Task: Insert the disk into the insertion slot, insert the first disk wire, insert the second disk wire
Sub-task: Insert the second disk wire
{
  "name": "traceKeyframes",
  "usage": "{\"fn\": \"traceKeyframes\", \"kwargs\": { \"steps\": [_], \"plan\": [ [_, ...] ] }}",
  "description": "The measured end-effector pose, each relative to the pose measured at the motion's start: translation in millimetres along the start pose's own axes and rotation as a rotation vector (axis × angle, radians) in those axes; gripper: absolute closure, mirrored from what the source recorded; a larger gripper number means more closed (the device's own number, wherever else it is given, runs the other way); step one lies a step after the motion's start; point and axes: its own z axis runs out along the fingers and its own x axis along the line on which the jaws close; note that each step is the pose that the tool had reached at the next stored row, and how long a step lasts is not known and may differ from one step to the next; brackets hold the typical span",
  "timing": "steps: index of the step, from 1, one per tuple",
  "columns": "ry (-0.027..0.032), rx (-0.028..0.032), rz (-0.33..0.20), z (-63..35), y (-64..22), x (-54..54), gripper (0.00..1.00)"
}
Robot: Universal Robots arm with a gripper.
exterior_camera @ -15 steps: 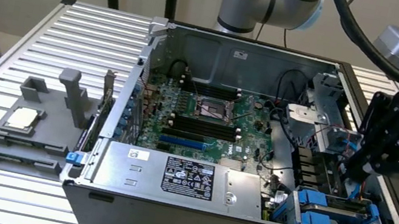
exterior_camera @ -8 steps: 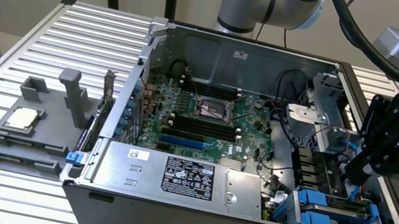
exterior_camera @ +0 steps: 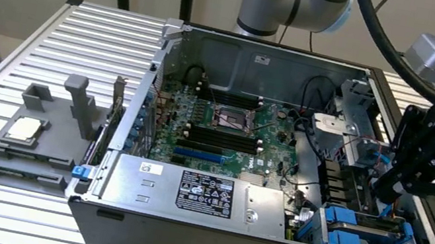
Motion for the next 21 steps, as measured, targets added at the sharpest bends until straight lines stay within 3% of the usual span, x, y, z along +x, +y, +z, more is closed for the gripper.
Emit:
{"fn": "traceKeyframes", "kwargs": {
  "steps": [3,5,8,10,14,21],
  "plan": [
    [-0.0351,0.0004,-0.006,1.4,0.5,3.2,0.84],
    [-0.0554,0.0024,-0.011,2.6,0.4,5.6,0.84],
    [-0.0746,0.0066,-0.015,5.2,0.0,11.4,0.84],
    [-0.0826,0.0102,-0.017,7.4,-0.3,16.6,0.84],
    [-0.0916,0.0215,-0.019,12.3,1.1,26.3,0.84],
    [-0.0957,0.0397,-0.026,22.6,8.0,31.6,0.84]
  ]
}}
